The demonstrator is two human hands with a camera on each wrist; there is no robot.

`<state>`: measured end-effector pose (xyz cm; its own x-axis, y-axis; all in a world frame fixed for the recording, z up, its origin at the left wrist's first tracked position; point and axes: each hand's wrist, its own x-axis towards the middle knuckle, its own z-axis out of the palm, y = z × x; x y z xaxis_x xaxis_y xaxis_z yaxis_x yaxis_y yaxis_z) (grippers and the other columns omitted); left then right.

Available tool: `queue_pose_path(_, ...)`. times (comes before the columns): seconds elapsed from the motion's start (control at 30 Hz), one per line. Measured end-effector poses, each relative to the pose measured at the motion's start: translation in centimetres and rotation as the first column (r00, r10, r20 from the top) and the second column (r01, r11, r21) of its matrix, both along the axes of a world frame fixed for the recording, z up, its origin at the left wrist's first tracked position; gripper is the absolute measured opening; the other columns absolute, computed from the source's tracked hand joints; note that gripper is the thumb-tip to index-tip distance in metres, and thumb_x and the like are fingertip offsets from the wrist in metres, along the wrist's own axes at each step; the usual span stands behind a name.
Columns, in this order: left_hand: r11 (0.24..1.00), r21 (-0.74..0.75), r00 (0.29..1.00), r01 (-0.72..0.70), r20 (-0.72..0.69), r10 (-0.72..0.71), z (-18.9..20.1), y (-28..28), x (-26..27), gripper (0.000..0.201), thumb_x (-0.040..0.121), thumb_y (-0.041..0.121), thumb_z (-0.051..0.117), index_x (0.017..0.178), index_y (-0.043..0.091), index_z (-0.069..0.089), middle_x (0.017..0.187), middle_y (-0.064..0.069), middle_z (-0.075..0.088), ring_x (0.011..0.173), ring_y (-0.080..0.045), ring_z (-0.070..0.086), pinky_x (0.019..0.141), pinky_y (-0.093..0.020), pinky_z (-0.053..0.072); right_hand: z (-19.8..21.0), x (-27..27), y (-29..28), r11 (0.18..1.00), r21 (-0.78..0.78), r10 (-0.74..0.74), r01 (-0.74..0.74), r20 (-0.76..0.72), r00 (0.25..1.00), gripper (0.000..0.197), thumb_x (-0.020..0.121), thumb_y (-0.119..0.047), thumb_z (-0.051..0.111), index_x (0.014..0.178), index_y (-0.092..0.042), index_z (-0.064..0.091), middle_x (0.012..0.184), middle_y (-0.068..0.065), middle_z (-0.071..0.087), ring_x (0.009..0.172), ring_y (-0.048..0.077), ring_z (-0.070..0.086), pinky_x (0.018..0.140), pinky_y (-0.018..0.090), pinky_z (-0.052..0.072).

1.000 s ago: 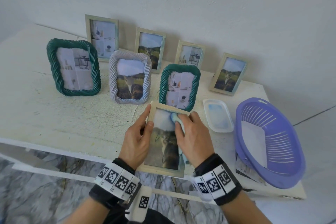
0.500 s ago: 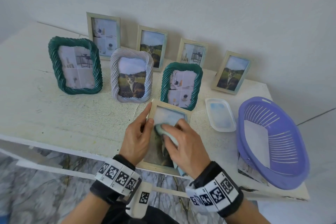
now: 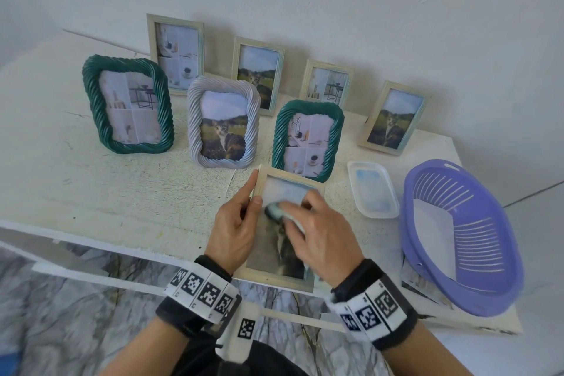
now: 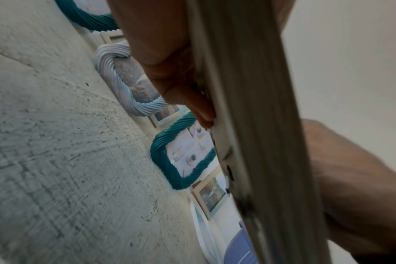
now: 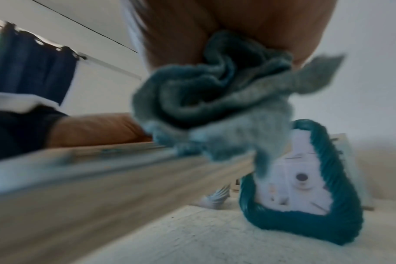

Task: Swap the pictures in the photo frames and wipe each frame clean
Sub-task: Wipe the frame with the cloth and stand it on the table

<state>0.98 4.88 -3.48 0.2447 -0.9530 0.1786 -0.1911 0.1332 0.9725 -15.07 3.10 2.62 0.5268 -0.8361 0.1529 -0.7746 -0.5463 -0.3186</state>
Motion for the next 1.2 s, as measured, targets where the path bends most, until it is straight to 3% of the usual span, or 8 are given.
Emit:
queue_pose_path(0.1,1.0,0.009,1.0,0.007,-0.012,-0.007,0.1,-0.3,-0.1,0.045,0.101,0.012,0.048,0.144,0.023,0.04,0.063,0.006,0.05,0.05,0.0,0.036,0.049,-0.019,0.036,0.3,0.4,-0.6,0.995,-0.044,-0.087,0.088,0.019,0.996,0.02,0.091,-0.024,0.059,0.111,-0.024,0.064,0.086,-0.005,0.036,0.049,0.005,0.03,0.047,0.014,0.025)
queue_pose_path(0.27,1.0,0.007,1.0,-0.016,-0.014,0.016,0.1,-0.6,0.6,0.046,0.098,0.017,0.047,0.143,0.026,0.041,0.057,0.01,0.042,0.051,-0.002,0.036,0.048,-0.021,0.035,-0.3,0.9,3.0,0.992,0.069,0.107,-0.105,-0.021,0.994,0.022,0.094,-0.029,0.052,0.113,-0.025,0.063,0.09,-0.006,0.043,0.054,0.003,0.035,0.045,0.011,0.029)
queue_pose_path(0.47,1.0,-0.015,1.0,0.002,0.004,-0.002,0.5,-0.6,0.1,0.047,0.101,0.009,0.047,0.141,0.032,0.039,0.064,0.001,0.045,0.052,-0.002,0.033,0.05,-0.02,0.033,0.5,0.6,-0.8,0.986,-0.081,-0.15,0.148,-0.016,0.989,0.019,0.093,-0.029,0.056,0.109,-0.025,0.066,0.084,-0.005,0.037,0.049,0.008,0.03,0.045,0.016,0.024)
queue_pose_path(0.67,1.0,0.011,1.0,-0.016,-0.018,0.016,0.4,-0.6,1.0,0.049,0.094,0.025,0.045,0.143,0.027,0.043,0.063,-0.018,0.049,0.057,-0.01,0.041,0.05,-0.031,0.039,0.1,1.5,2.7,0.998,0.032,0.049,-0.048,-0.037,0.998,0.022,0.095,-0.033,0.047,0.11,-0.029,0.062,0.089,-0.006,0.041,0.053,0.005,0.035,0.045,0.015,0.031)
queue_pose_path(0.87,0.999,-0.027,0.999,0.036,-0.025,-0.036,0.1,-0.1,0.4,0.048,0.096,0.025,0.046,0.142,0.033,0.04,0.075,-0.016,0.065,0.063,-0.008,0.048,0.058,-0.032,0.047,0.6,0.6,-1.7,0.977,-0.112,-0.187,0.181,-0.044,0.981,0.021,0.094,-0.031,0.053,0.108,-0.022,0.064,0.086,-0.006,0.036,0.05,0.001,0.027,0.045,0.012,0.022)
queue_pose_path(0.97,0.999,-0.038,1.0,0.001,-0.014,-0.001,0.5,-0.4,0.7,0.046,0.095,0.023,0.046,0.139,0.035,0.041,0.065,-0.012,0.057,0.058,-0.005,0.043,0.055,-0.023,0.041,0.0,1.6,0.3,0.995,-0.061,-0.081,0.08,-0.015,0.997,0.026,0.093,-0.026,0.056,0.117,-0.017,0.06,0.089,-0.003,0.04,0.05,-0.002,0.023,0.047,0.007,0.017)
queue_pose_path(1.07,0.998,-0.023,0.998,-0.056,0.004,0.056,0.3,-0.4,1.2,0.047,0.094,0.022,0.046,0.14,0.029,0.042,0.057,0.01,0.035,0.052,-0.002,0.031,0.049,-0.018,0.03,-0.5,1.0,2.6,0.995,0.061,0.083,-0.084,0.01,0.996,0.034,0.094,-0.024,0.057,0.127,-0.018,0.057,0.095,0.0,0.044,0.055,0.008,0.037,0.049,0.013,0.033)
queue_pose_path(1.2,0.999,-0.021,1.0,-0.024,0.011,0.024,0.3,0.1,0.7,0.047,0.099,0.012,0.048,0.141,0.029,0.038,0.06,0.007,0.04,0.05,-0.001,0.031,0.048,-0.015,0.029,0.2,-0.4,0.2,0.999,-0.005,-0.035,0.035,-0.044,0.998,0.032,0.091,-0.016,0.061,0.122,-0.022,0.059,0.092,-0.001,0.041,0.051,0.003,0.031,0.047,0.012,0.03)
